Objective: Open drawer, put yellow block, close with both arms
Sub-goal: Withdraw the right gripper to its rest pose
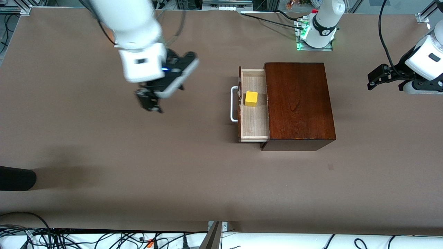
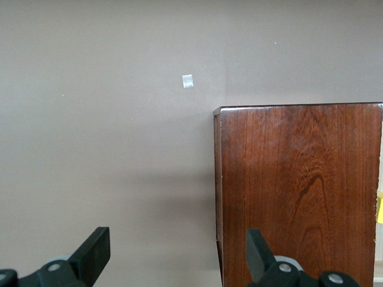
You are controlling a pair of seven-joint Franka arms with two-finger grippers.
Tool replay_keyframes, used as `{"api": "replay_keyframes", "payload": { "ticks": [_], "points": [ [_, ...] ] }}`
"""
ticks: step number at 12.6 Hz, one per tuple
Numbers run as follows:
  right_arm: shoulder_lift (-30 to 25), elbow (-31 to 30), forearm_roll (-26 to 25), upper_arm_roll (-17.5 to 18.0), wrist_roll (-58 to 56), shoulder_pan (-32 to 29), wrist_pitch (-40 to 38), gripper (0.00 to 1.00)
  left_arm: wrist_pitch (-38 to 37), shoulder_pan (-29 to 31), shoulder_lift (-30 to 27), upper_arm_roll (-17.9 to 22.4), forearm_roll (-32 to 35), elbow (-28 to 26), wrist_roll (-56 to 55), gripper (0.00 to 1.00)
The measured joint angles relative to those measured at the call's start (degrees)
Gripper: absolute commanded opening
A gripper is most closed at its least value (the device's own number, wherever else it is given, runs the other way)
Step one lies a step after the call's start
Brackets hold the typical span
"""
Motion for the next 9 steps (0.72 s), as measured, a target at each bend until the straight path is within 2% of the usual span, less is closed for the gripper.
{"api": "replay_keyframes", "payload": {
  "ticks": [2,4,7,9],
  "points": [
    [-2.05,-2.68,7.97,-9.44,-0.18,-0.70,-0.81,1.00,0.00,0.01,0.00,0.00,0.00,-0.01,0.00,1.00],
    [-5.05,-7.70,9.87,-14.31,0.47,-2.14,-0.86,1.00,0.00,0.01,0.00,-0.07,0.00,-0.02,0.00,1.00],
    [-12.29,-18.67,9.82,-14.66,6.31,-6.90,-0.89,1.00,0.17,0.00,0.00,-0.42,0.00,-0.01,-0.28,1.00],
    [-16.63,-25.33,7.03,-10.77,10.04,-12.80,-0.91,1.00,0.25,-0.02,0.00,-0.58,0.00,-0.01,-0.46,1.00]
  ]
}}
